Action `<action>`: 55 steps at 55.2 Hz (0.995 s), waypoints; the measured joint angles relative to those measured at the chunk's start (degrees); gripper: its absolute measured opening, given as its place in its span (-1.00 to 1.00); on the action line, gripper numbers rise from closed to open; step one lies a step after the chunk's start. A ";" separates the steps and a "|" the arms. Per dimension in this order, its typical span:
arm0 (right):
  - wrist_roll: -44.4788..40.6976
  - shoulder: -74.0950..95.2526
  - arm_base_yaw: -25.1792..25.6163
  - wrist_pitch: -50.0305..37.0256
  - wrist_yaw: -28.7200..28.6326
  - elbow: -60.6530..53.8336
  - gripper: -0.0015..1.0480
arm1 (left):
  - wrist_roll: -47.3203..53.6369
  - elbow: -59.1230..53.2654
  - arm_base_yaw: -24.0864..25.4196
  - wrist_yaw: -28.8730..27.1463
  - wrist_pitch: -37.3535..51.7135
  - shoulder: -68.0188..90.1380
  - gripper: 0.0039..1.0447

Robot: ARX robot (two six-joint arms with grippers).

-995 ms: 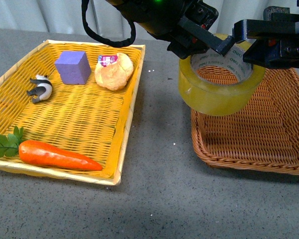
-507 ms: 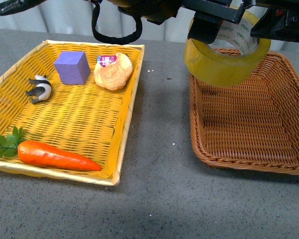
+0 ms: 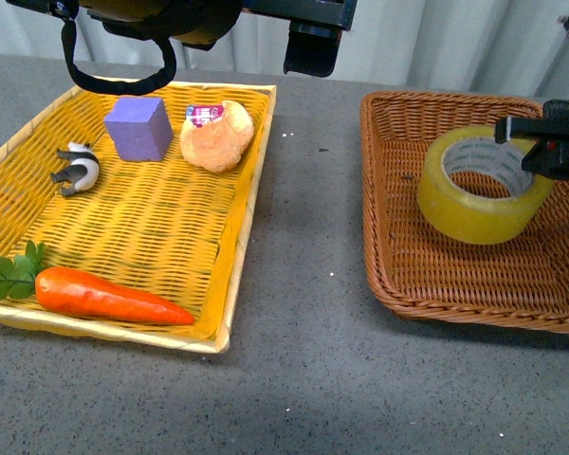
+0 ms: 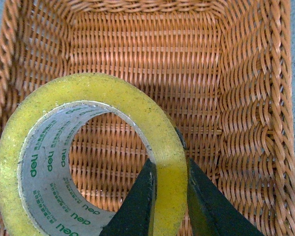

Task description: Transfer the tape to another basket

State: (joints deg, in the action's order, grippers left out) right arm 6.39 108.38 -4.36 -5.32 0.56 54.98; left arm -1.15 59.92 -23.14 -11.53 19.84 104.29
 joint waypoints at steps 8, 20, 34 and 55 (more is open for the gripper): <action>0.04 3.23 1.07 -1.60 -0.07 0.11 -0.76 | -1.05 -0.96 0.66 -3.19 1.44 -1.09 0.88; -0.28 5.16 1.42 -4.15 -0.33 -0.04 -0.51 | -3.50 -2.36 2.40 -7.91 4.31 -1.95 0.88; -3.17 0.92 1.42 -30.73 1.73 -9.31 0.18 | -1.27 -12.76 4.81 -5.86 28.94 -4.35 0.49; -6.40 -13.73 4.17 -69.57 -0.26 -36.00 -0.98 | 0.26 -38.60 13.07 1.44 39.52 -22.86 -0.89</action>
State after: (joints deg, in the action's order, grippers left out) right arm -0.01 94.65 -0.19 -74.89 0.30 18.98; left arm -0.89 21.32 -10.07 -10.09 59.35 81.43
